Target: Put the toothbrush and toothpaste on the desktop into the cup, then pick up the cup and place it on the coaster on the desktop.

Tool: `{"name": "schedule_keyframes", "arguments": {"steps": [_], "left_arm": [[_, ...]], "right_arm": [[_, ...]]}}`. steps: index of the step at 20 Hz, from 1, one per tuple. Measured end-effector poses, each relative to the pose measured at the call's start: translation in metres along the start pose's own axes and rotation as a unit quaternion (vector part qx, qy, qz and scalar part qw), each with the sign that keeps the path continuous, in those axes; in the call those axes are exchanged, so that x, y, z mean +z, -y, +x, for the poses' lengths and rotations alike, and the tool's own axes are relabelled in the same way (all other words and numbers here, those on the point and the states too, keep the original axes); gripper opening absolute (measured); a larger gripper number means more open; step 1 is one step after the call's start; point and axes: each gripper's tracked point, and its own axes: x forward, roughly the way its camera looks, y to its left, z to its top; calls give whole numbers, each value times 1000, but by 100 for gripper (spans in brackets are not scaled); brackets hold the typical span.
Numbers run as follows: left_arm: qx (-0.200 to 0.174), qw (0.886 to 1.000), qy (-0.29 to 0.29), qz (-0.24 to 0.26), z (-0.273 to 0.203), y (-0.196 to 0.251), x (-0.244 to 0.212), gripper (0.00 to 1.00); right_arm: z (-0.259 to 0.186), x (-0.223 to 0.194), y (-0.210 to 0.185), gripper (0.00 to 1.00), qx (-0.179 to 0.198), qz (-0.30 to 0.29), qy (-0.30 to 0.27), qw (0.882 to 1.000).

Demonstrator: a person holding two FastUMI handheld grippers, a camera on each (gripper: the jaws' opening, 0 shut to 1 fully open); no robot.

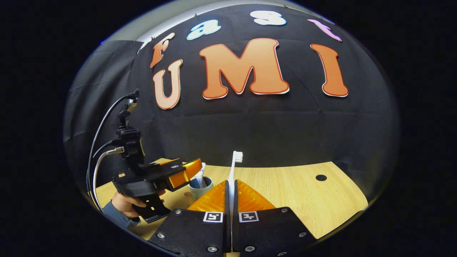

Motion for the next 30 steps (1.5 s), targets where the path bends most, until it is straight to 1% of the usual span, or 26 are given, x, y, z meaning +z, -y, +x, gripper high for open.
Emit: {"name": "schedule_keyframes", "arguments": {"steps": [3,6,9,12,14,16,17,18,22,23,25,26,27,30], "left_arm": [[11,1000,4,12,-25,-12,8,98],[14,999,4,30,-48,-19,6,97],[6,999,-1,49,-68,-20,4,97],[11,998,2,57,-88,-27,9,98],[-6,998,-23,52,-103,-24,-3,98],[-7,998,-31,54,-116,-27,-13,98],[-6,998,-35,58,-121,-30,-15,97],[0,997,-40,61,-127,-34,-18,97],[27,997,-42,62,-143,-58,-26,97],[30,997,-41,61,-146,-62,-28,98],[39,996,-44,62,-150,-72,-31,97],[44,996,-45,61,-151,-78,-33,98],[50,996,-48,60,-153,-84,-36,98],[61,995,-59,52,-161,-94,-45,98]], "right_arm": [[6,9,-7,2,5,4,19,1000],[13,28,-18,2,20,18,59,998],[26,36,-29,2,32,19,87,996],[36,46,-38,2,38,12,110,993],[44,50,-48,2,45,16,114,992],[48,60,-59,2,52,6,128,990],[52,64,-66,7,58,0,134,989],[56,66,-72,2,64,-5,139,988],[76,75,-97,2,86,0,161,983],[81,77,-100,7,88,0,167,982],[93,78,-107,7,92,0,179,979],[99,77,-109,2,93,2,183,979],[106,75,-110,2,91,5,184,979],[122,67,-113,2,102,15,186,977]]}}
